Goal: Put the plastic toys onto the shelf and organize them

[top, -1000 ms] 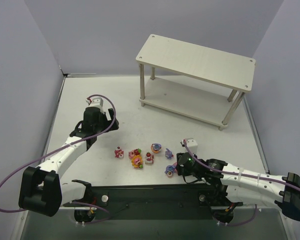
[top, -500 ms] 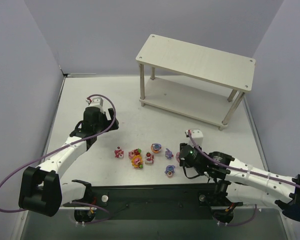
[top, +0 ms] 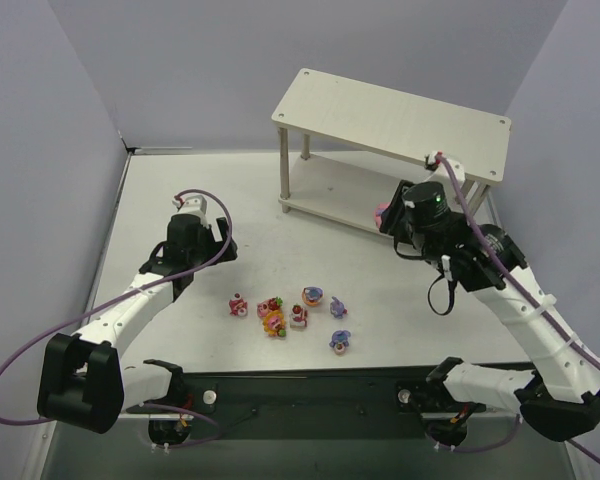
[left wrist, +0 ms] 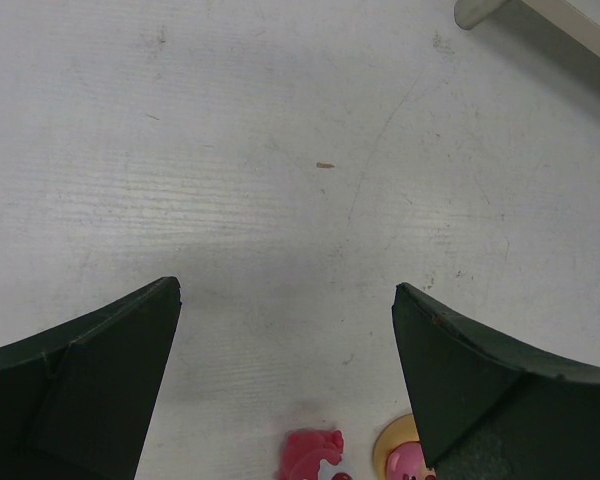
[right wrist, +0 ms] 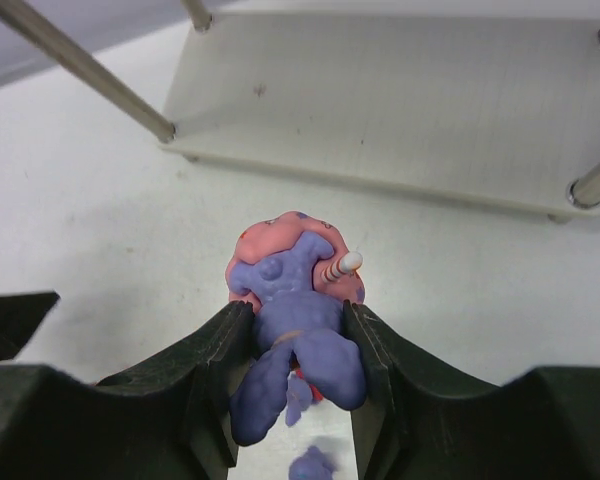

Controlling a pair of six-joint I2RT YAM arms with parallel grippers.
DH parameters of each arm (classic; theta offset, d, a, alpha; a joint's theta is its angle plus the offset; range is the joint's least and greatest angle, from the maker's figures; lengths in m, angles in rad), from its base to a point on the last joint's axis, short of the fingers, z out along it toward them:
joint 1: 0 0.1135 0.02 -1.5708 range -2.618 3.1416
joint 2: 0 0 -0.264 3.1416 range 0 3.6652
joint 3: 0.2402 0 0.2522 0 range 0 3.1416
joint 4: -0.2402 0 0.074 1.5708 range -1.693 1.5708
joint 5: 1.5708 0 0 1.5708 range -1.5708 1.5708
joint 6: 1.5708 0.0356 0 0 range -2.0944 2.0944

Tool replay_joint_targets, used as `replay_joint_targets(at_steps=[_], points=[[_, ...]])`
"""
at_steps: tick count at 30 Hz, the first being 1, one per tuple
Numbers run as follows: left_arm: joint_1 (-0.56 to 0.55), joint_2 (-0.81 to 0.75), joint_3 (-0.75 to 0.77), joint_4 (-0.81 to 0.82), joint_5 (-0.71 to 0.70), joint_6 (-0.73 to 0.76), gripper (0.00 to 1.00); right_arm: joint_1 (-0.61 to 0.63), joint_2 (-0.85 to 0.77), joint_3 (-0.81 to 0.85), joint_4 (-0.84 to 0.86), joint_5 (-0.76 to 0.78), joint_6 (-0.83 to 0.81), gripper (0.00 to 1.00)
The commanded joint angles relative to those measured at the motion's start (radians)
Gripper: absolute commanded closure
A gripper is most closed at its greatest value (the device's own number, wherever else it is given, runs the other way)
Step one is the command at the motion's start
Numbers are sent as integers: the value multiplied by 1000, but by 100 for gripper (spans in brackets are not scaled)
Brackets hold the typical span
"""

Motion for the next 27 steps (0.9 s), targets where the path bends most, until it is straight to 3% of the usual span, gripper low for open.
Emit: replay_joint_targets(at_steps=[1, 7, 15, 27], points=[[1, 1, 50, 6, 27, 0, 3, -88, 58, 204, -116, 24, -9, 100], [-11, -2, 39, 18, 32, -3, 3, -247, 141, 402, -144, 65, -3, 100], [-14, 18, 44, 17, 43, -5, 3, -400, 223, 539, -153, 82, -30, 100], [-12, 38, 51, 15, 58, -2, 3, -454, 360, 654, -141, 128, -116, 100]])
